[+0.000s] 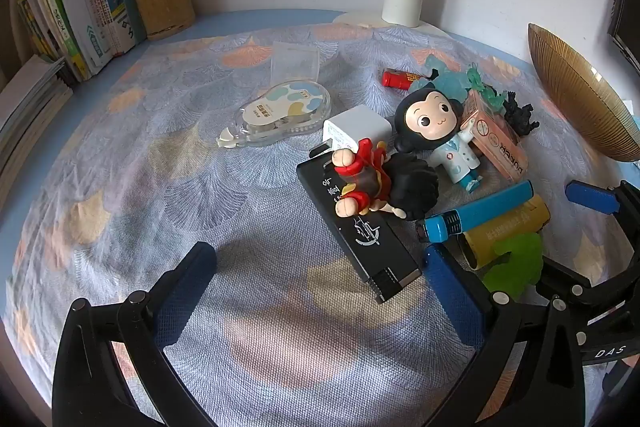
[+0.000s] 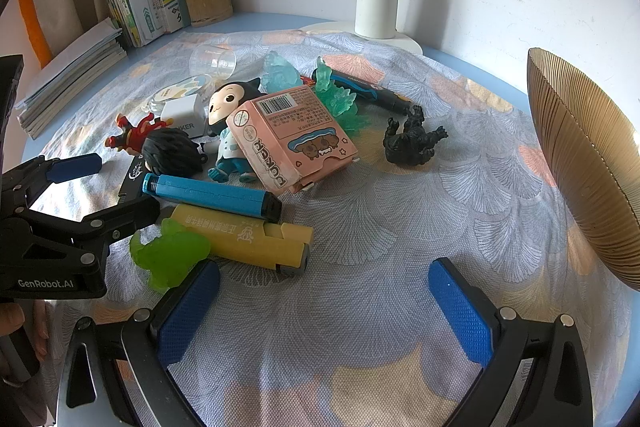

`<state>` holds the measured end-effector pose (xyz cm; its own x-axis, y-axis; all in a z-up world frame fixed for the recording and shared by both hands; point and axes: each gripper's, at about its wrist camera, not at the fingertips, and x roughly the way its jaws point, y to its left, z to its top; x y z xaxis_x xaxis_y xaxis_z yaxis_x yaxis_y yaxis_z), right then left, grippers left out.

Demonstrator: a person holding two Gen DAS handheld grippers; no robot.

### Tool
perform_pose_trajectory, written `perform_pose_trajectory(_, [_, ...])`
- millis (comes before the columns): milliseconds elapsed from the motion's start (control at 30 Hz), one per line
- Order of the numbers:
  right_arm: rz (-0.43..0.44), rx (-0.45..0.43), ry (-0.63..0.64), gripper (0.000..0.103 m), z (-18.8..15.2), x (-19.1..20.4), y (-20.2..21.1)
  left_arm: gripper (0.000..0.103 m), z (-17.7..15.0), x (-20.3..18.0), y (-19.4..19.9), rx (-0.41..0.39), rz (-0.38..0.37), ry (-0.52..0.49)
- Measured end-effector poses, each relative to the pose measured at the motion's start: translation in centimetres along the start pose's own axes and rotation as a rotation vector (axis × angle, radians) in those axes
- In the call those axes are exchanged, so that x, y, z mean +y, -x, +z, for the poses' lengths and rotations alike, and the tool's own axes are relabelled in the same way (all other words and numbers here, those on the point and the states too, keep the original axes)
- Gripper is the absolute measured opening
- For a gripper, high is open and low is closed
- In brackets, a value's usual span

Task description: Organize rigid objects

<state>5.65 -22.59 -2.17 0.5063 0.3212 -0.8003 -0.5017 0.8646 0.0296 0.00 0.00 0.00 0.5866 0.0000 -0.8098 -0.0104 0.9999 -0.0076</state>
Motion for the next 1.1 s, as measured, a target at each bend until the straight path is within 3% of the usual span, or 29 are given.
perform_pose_trajectory(1100, [0.0,0.0,0.0,0.103,0.07,-0.05,-0.01,0.103,-0.03,-0.03,0.0,-0.001,0.003,-0.001])
